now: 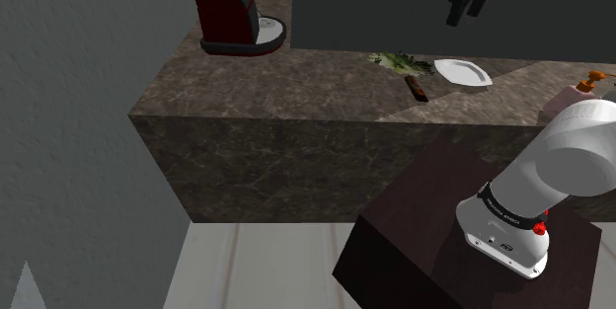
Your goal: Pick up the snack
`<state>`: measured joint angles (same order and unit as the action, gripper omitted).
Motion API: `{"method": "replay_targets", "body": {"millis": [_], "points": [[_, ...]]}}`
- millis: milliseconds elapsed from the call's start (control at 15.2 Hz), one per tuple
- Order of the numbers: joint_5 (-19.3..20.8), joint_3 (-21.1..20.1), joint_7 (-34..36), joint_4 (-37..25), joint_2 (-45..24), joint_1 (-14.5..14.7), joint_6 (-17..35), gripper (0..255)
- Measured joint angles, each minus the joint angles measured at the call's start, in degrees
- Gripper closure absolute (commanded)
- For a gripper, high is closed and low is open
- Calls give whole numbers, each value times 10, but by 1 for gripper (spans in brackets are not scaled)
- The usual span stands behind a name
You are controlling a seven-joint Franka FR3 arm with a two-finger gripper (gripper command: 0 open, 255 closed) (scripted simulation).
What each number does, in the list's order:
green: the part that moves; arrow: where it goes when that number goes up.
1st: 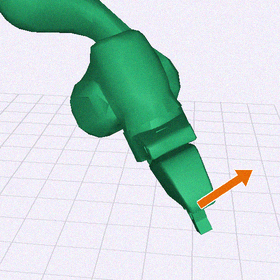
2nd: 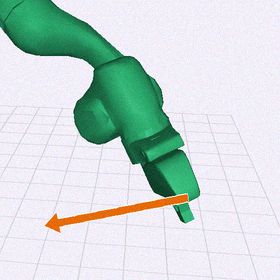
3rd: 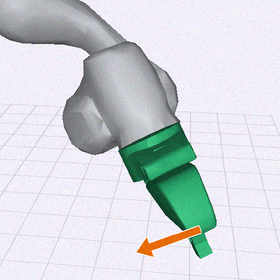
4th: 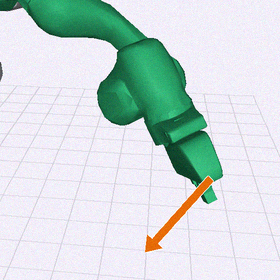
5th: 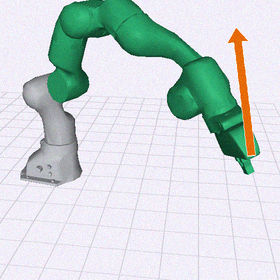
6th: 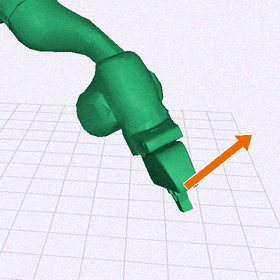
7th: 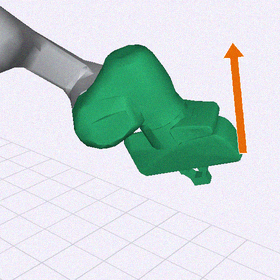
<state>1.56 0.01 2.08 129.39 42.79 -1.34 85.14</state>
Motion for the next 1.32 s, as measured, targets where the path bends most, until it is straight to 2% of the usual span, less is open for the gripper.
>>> {"method": "replay_targets", "body": {"millis": [132, 396, 924, 1320], "points": [[2, 3, -1, 4, -4, -2, 8, 0], [18, 29, -15, 32, -27, -17, 61, 0], [48, 88, -43, 76, -112, -49, 195, 0], [57, 134, -68, 81, -196, -70, 291, 0]]}}
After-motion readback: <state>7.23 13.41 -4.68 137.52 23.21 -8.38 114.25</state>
